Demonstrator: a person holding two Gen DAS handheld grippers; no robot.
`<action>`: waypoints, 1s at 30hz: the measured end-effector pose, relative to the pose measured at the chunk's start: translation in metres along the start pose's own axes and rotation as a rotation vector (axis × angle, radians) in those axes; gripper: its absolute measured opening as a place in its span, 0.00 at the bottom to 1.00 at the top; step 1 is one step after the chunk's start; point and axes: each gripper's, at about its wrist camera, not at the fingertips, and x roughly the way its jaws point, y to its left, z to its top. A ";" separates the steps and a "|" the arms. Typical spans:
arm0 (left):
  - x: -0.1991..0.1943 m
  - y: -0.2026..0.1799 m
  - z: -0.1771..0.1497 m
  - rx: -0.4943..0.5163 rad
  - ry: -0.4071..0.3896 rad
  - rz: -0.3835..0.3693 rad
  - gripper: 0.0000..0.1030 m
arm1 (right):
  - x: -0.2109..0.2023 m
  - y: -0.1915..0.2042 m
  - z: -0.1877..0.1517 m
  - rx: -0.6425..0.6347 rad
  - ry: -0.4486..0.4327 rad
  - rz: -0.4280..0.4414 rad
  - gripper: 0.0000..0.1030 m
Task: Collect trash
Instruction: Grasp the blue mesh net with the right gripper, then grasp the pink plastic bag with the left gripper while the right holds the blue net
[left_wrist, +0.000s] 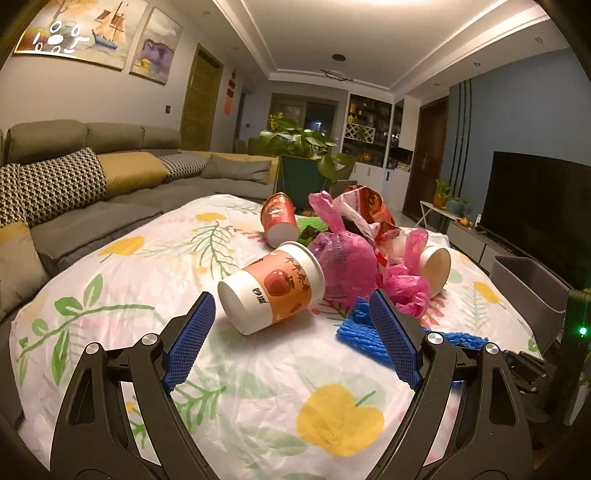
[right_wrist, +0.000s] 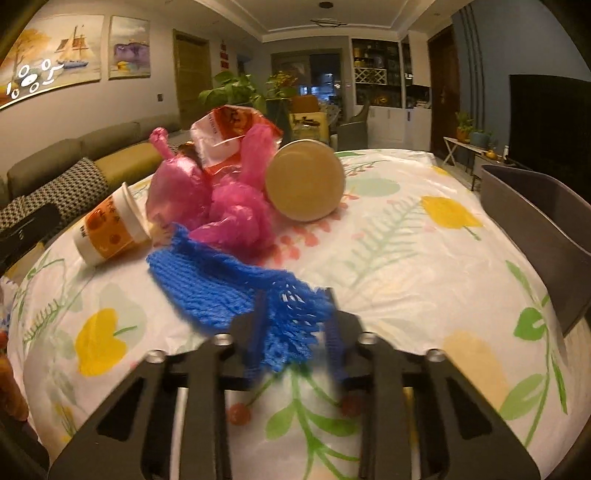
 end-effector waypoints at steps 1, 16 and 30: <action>0.001 -0.001 0.000 0.000 0.001 -0.005 0.81 | 0.000 0.001 -0.001 -0.008 0.003 0.011 0.09; 0.012 -0.040 0.006 0.036 0.006 -0.064 0.81 | -0.077 -0.033 0.017 0.016 -0.187 -0.015 0.03; 0.074 -0.097 0.010 0.102 0.072 -0.118 0.81 | -0.106 -0.084 0.043 0.117 -0.323 -0.135 0.03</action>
